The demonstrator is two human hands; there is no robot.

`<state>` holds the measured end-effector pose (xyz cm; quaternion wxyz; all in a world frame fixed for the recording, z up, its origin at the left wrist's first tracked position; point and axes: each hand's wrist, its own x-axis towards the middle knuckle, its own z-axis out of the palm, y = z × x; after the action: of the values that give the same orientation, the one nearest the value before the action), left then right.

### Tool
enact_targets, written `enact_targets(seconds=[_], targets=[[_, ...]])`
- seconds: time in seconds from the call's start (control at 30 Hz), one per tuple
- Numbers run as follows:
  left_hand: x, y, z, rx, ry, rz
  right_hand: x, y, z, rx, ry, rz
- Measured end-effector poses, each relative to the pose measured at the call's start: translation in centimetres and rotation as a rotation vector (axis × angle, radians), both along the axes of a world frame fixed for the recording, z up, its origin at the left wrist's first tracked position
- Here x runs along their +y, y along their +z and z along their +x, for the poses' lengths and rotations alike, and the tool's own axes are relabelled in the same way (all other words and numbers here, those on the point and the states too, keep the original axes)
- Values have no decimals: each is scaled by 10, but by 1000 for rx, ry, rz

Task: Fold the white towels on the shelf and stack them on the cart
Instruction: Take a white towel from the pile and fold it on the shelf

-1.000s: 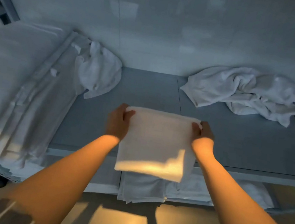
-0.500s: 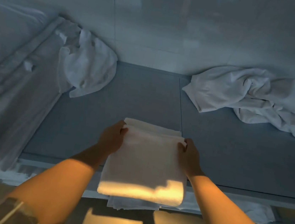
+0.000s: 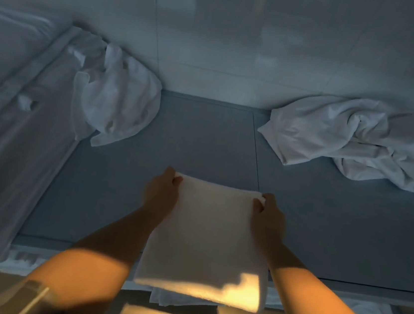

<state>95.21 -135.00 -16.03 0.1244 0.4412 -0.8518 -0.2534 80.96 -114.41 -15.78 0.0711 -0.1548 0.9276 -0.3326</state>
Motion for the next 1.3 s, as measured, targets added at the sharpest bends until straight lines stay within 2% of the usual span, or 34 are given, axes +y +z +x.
enact_targets(seconds=[0.07,0.13,0.23,0.3,0.37,0.43,0.53,0.67,0.77,0.9,1.07,1.17,1.23,1.3], targets=[[5,-1,4,-2,44,-50,1,6,-1,-20,-28,29],[15,-2,7,0,-3,-212,1,9,2,130,-25,187],[36,-3,4,102,-320,-431,-9,8,25,391,195,269],[48,-7,0,-18,-526,-405,-20,-1,45,386,387,313],[50,-18,1,-189,-588,-336,-27,-13,58,288,473,393],[48,-27,7,-251,-566,-326,-28,-22,60,266,493,445],[44,-29,7,-226,-517,-339,-38,-20,54,296,528,456],[25,-30,-8,-289,-450,-330,-62,-15,34,316,575,517],[9,-36,-21,-341,-406,-349,-76,-19,18,324,591,479],[-4,-37,-37,-308,-364,-357,-89,-25,-8,312,616,446],[-13,-27,-29,-234,-377,-298,-73,-23,-22,241,361,546],[-5,-12,-14,-312,-372,-301,-52,-7,-13,252,289,651],[16,-7,-3,-299,-361,-331,-44,0,9,367,386,578],[46,-8,10,-227,-361,-327,-45,2,39,393,516,414]])
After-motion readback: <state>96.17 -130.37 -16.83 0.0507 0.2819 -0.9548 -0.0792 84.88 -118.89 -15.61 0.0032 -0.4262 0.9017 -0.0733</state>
